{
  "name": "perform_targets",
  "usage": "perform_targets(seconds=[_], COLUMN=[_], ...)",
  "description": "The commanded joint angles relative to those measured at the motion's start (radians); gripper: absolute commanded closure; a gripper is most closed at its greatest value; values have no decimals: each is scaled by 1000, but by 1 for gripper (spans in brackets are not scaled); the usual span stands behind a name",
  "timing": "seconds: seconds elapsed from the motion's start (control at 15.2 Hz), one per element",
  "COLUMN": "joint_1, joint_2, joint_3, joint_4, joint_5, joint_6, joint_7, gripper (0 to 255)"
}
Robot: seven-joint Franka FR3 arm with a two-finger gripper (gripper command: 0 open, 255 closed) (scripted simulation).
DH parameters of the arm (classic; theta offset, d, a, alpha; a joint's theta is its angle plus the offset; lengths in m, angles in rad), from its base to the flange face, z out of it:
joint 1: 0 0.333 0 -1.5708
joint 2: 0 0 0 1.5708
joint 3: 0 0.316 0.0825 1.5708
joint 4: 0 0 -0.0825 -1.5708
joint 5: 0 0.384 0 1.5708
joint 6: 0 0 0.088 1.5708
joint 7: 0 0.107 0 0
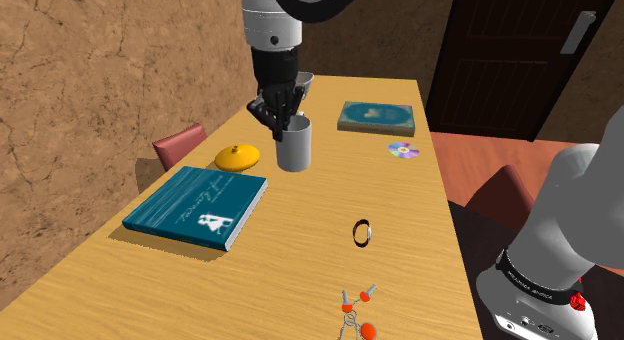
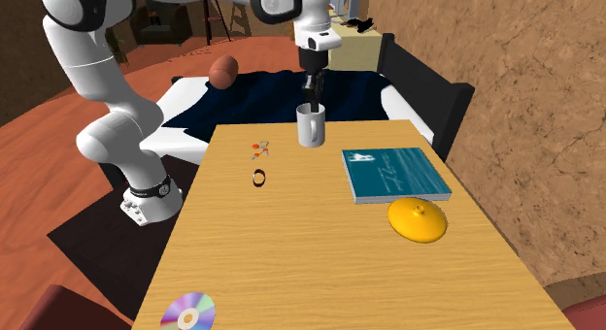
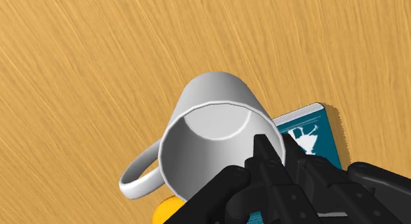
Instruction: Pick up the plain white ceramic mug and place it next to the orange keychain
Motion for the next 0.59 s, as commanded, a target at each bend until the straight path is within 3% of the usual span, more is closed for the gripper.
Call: perform_targets(seconds=[0.0, 0.53], joint_1=[21, 103], joint_2=[-16, -51], joint_3=[24, 128], joint_4=[-22, -51], joint_5=[4, 17], joint_6=[7, 0], joint_7=[45, 227], gripper=[255, 255])
